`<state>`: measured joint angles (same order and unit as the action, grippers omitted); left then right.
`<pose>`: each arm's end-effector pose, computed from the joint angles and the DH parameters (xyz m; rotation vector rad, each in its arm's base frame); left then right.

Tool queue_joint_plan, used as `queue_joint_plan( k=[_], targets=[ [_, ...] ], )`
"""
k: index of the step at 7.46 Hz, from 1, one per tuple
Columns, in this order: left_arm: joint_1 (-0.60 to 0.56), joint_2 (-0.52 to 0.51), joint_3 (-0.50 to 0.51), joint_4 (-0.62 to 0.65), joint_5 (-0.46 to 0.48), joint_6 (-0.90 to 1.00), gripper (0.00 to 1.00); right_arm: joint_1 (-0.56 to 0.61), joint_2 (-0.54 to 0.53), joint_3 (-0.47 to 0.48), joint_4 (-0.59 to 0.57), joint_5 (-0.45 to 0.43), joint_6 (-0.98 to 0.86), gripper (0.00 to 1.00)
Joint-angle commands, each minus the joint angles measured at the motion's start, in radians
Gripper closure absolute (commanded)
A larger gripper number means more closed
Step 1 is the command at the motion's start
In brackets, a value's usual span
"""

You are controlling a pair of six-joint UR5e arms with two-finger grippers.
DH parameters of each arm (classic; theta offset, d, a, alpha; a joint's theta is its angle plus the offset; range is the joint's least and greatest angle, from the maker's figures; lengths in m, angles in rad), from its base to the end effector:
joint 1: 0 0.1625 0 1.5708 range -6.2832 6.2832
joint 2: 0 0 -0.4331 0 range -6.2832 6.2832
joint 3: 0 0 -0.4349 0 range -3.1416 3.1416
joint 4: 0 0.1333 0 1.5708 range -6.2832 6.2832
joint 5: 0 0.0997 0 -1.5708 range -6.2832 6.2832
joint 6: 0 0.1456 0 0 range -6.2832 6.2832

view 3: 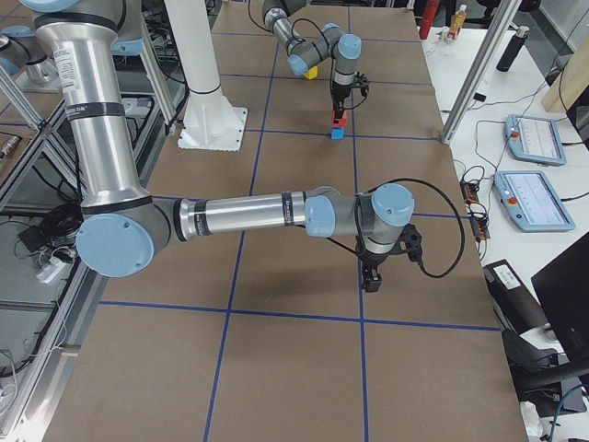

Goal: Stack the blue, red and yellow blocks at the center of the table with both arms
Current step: 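Lower the red cube onto the blue cube and open the left gripper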

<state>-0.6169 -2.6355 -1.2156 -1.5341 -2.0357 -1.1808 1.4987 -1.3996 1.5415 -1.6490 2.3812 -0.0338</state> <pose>0.6685 -0.5575 0.1288 -0.0729 0.7935 -0.0584 -0.0162 -0.6106 0.6216 0.0447 -0.8117 -0.1258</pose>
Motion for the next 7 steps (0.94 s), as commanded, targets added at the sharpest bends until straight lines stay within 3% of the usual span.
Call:
queue_joint_plan(
  k=[1,3,4,5,6,7],
  targets=[
    [-0.001,0.000,0.004,-0.003,-0.001,0.001,1.00,0.000,-0.001,0.000,0.000,0.001,0.000,0.01],
    [-0.004,0.000,0.004,-0.005,0.000,0.001,0.99,0.005,-0.001,0.000,0.000,0.003,0.000,0.01],
    [-0.006,0.000,0.004,-0.005,0.000,0.000,0.65,0.005,0.001,0.002,0.000,0.001,0.000,0.01],
    [-0.006,0.000,0.005,-0.005,0.000,0.000,0.23,0.005,0.004,0.005,0.000,0.001,0.000,0.01],
    [-0.004,0.000,0.005,-0.005,0.000,0.000,0.01,0.005,0.004,0.006,0.000,0.001,0.000,0.01],
    [-0.004,0.000,0.005,-0.005,0.000,-0.002,0.00,0.005,0.004,0.006,0.000,0.001,0.000,0.01]
  ],
)
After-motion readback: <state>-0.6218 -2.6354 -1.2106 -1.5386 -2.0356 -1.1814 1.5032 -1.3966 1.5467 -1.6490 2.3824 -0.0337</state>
